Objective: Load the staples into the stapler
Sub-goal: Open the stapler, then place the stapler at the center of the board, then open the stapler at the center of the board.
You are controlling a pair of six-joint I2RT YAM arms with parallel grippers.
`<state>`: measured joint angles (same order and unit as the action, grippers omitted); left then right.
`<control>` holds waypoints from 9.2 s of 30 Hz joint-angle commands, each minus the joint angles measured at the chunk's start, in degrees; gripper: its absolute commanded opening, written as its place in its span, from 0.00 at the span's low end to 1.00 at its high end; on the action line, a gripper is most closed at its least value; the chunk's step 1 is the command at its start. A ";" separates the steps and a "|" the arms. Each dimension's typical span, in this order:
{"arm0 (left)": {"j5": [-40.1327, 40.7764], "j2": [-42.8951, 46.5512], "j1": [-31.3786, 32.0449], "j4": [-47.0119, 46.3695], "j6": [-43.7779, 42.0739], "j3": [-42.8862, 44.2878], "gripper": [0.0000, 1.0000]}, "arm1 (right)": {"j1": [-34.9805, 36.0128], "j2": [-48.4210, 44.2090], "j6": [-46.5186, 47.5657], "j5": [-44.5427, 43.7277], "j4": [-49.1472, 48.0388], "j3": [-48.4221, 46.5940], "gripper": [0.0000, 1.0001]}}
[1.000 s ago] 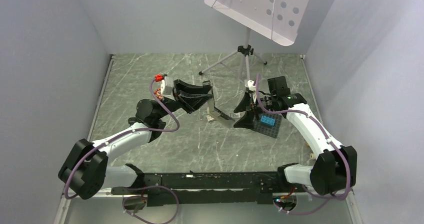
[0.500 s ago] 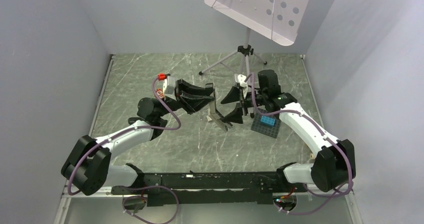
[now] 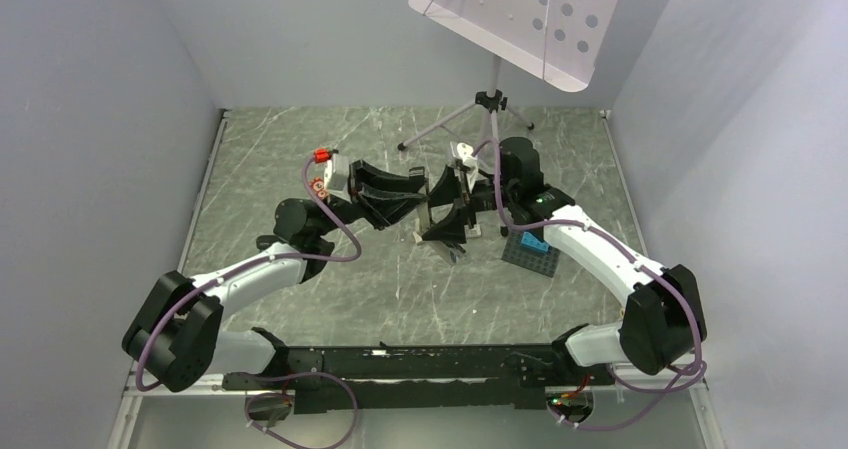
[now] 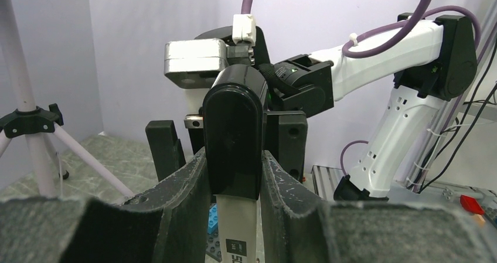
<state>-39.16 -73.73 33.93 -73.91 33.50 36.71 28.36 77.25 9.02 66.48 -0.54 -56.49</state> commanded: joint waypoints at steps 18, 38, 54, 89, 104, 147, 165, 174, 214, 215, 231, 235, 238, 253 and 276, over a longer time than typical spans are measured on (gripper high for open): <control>6.52 2.98 -0.20 -12.17 1.27 -3.66 0.00 | 5.45 4.40 3.64 -1.58 4.89 -2.31 0.48; 9.46 0.99 -0.32 -21.46 4.35 -15.85 0.29 | 5.55 5.21 23.92 -15.74 37.09 -12.11 0.02; 15.05 32.42 -4.75 15.19 -7.50 -24.44 0.86 | 5.30 2.92 32.18 -25.12 41.41 -4.73 0.01; 21.87 53.41 -4.80 69.54 -23.50 -10.26 0.92 | 18.66 23.68 32.73 -44.40 29.77 -2.97 0.18; 21.37 53.87 -4.83 69.79 -23.38 -10.33 0.92 | 18.62 23.22 31.50 -46.96 28.74 0.27 0.39; 34.27 49.42 -4.84 65.80 0.67 -19.05 0.99 | -0.60 2.10 21.25 -7.55 32.02 -4.23 0.69; 51.77 41.06 -4.93 81.48 14.04 -17.00 0.99 | -3.71 8.49 29.70 -10.09 43.91 -10.80 0.68; 55.70 35.97 -4.92 87.64 7.98 -10.02 1.00 | -4.33 12.27 35.29 -11.58 47.90 -12.81 0.71; 47.69 -1.50 -33.73 118.66 41.58 16.07 0.71 | -3.00 20.28 20.64 -12.20 47.13 -27.68 1.00; 47.75 -2.38 -33.75 118.49 41.38 16.17 0.69 | -2.96 20.81 20.51 -11.98 47.12 -27.94 1.00; 45.99 -12.55 -39.21 113.35 37.05 17.88 0.64 | -3.05 24.37 20.58 -10.41 48.78 -29.67 1.00; 44.73 -14.00 -39.30 112.97 36.99 18.36 0.51 | -3.07 24.32 20.75 -10.90 49.08 -29.67 1.00; 44.24 -13.32 -39.40 111.08 36.92 17.03 0.40 | -3.10 24.08 20.66 -10.97 48.89 -29.52 1.00; 14.48 5.93 -42.98 100.49 -18.57 21.87 0.00 | -2.36 26.41 25.71 -9.06 54.28 -35.46 1.00; -20.82 20.38 -24.65 81.84 -29.36 20.83 0.00 | 3.51 29.52 -82.01 10.26 -75.73 -26.53 1.00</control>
<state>-54.39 -55.88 8.19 13.91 5.56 54.61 30.48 101.86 -48.31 74.22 -46.61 -76.42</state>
